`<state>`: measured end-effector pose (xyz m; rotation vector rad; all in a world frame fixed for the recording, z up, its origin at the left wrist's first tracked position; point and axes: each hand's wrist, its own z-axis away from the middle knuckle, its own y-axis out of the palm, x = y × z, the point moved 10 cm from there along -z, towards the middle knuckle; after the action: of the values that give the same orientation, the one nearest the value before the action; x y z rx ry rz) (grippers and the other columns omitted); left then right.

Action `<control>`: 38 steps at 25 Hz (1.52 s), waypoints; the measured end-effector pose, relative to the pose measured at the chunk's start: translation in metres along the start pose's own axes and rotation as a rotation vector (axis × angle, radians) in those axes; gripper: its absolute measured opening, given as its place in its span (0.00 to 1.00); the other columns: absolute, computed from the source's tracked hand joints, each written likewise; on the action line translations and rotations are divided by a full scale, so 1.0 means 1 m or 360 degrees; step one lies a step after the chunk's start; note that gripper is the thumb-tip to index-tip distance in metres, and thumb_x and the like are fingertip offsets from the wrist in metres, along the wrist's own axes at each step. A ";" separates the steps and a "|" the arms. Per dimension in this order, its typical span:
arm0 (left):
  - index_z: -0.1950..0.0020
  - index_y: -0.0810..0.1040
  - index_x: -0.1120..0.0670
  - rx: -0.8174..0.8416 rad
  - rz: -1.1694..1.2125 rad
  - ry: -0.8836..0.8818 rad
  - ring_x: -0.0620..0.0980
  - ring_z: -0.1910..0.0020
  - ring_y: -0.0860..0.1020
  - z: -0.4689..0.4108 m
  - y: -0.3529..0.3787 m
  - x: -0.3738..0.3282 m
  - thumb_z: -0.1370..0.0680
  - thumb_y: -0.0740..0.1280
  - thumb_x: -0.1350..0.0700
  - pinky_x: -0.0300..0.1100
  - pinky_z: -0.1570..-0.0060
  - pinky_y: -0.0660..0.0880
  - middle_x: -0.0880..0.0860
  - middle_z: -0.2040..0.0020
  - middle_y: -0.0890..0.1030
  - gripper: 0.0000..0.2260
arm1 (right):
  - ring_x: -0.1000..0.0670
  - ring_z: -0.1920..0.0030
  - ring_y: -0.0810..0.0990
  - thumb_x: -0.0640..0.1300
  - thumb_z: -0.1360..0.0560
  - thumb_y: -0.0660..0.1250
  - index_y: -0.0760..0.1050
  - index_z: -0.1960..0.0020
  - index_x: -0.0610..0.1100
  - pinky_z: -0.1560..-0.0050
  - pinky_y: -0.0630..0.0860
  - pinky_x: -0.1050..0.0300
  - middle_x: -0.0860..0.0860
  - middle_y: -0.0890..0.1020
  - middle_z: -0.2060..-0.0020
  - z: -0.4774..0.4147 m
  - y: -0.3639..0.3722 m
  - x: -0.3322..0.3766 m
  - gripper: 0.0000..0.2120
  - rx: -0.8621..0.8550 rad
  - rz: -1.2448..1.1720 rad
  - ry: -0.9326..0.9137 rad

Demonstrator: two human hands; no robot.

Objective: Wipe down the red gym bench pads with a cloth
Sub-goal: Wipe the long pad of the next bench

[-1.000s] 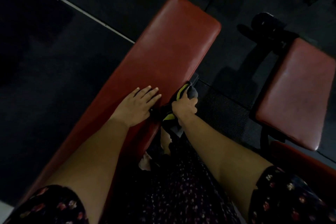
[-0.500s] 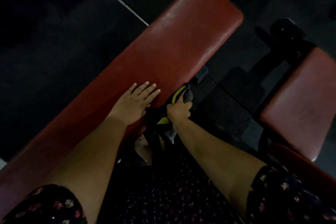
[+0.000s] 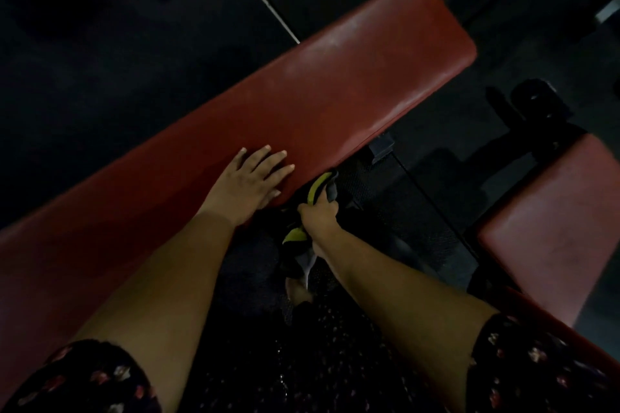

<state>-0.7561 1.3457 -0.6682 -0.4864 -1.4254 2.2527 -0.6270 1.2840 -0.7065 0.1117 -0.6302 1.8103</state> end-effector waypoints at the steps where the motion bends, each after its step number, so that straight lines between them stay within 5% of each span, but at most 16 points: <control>1: 0.21 0.40 0.46 -0.0005 0.0031 -0.0019 0.52 0.21 0.43 0.011 0.003 0.005 0.16 0.48 0.45 0.53 0.24 0.45 0.49 0.20 0.43 0.27 | 0.37 0.38 0.70 0.42 0.22 0.61 0.46 0.21 0.56 0.35 0.71 0.44 0.42 0.53 0.27 0.004 0.005 -0.003 0.36 0.0014 -0.0038 -0.0002; 5: 0.22 0.36 0.44 0.0066 0.0084 -0.0125 0.51 0.21 0.39 0.071 0.026 0.039 0.16 0.47 0.45 0.55 0.24 0.45 0.48 0.20 0.37 0.26 | 0.45 0.48 0.68 0.41 0.21 0.59 0.45 0.21 0.52 0.41 0.74 0.50 0.45 0.51 0.26 0.022 0.034 -0.011 0.35 0.0021 -0.0171 0.0058; 10: 0.26 0.32 0.41 0.0078 0.0126 -0.0298 0.53 0.21 0.40 0.130 0.059 0.084 0.17 0.45 0.41 0.61 0.25 0.47 0.48 0.20 0.39 0.26 | 0.44 0.50 0.70 0.42 0.21 0.60 0.43 0.21 0.47 0.55 0.70 0.56 0.44 0.51 0.25 0.043 0.066 -0.021 0.35 -0.0079 -0.0136 0.0128; 15: 0.24 0.36 0.44 -0.0090 0.0172 -0.0387 0.53 0.21 0.43 0.174 0.084 0.096 0.20 0.42 0.41 0.62 0.26 0.44 0.49 0.20 0.43 0.27 | 0.40 0.40 0.72 0.42 0.22 0.60 0.43 0.21 0.47 0.51 0.70 0.54 0.42 0.55 0.26 0.059 0.102 -0.029 0.36 -0.0190 -0.0048 0.0165; 19: 0.22 0.40 0.45 -0.0237 0.0095 -0.0353 0.53 0.21 0.45 0.212 0.109 0.096 0.19 0.44 0.41 0.61 0.27 0.41 0.49 0.20 0.49 0.27 | 0.36 0.32 0.65 0.45 0.23 0.61 0.44 0.21 0.46 0.32 0.67 0.47 0.40 0.54 0.25 0.077 0.146 -0.041 0.37 -0.0187 0.0036 0.0137; 23: 0.20 0.43 0.46 -0.0467 0.0133 -0.0384 0.50 0.22 0.39 0.257 0.127 0.108 0.19 0.47 0.43 0.61 0.27 0.46 0.50 0.21 0.58 0.28 | 0.40 0.31 0.64 0.46 0.20 0.60 0.42 0.21 0.46 0.40 0.64 0.58 0.41 0.52 0.25 0.105 0.194 -0.060 0.35 -0.0153 0.0128 0.0190; 27: 0.21 0.53 0.47 -0.0534 0.0197 -0.0414 0.57 0.27 0.62 0.302 0.143 0.121 0.19 0.52 0.44 0.66 0.33 0.62 0.53 0.25 0.64 0.27 | 0.39 0.28 0.60 0.47 0.19 0.58 0.43 0.21 0.43 0.35 0.64 0.52 0.42 0.48 0.23 0.132 0.262 -0.080 0.34 -0.0005 0.0254 0.0178; 30: 0.24 0.59 0.47 -0.0551 0.0281 -0.0517 0.57 0.27 0.64 0.338 0.157 0.132 0.17 0.45 0.40 0.62 0.29 0.56 0.53 0.25 0.67 0.24 | 0.39 0.31 0.64 0.48 0.18 0.59 0.41 0.21 0.43 0.46 0.63 0.54 0.41 0.49 0.24 0.153 0.297 -0.096 0.35 0.0020 0.0326 0.0291; 33: 0.23 0.59 0.47 -0.0584 0.0203 -0.0581 0.56 0.27 0.63 0.366 0.170 0.134 0.19 0.51 0.41 0.56 0.28 0.51 0.52 0.25 0.63 0.25 | 0.39 0.29 0.63 0.46 0.20 0.60 0.43 0.21 0.42 0.36 0.65 0.53 0.40 0.52 0.25 0.177 0.330 -0.106 0.35 0.0203 0.0408 0.0174; 35: 0.23 0.59 0.48 -0.0497 0.0168 -0.0714 0.57 0.29 0.65 0.380 0.181 0.143 0.20 0.54 0.42 0.58 0.31 0.61 0.53 0.26 0.64 0.26 | 0.41 0.25 0.57 0.43 0.20 0.60 0.45 0.22 0.42 0.29 0.59 0.52 0.41 0.52 0.23 0.189 0.353 -0.118 0.34 0.0379 0.0339 0.0089; 38: 0.25 0.63 0.50 -0.0434 0.0405 -0.0946 0.60 0.31 0.70 0.413 0.193 0.160 0.21 0.55 0.42 0.62 0.40 0.72 0.57 0.28 0.70 0.25 | 0.41 0.26 0.61 0.41 0.20 0.59 0.47 0.22 0.41 0.29 0.64 0.51 0.41 0.57 0.25 0.213 0.386 -0.130 0.31 0.0514 0.0270 0.0088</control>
<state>-1.1321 1.0432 -0.6850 -0.0694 -2.0819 2.5439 -0.9850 0.9958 -0.7142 0.2301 -0.3114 2.0621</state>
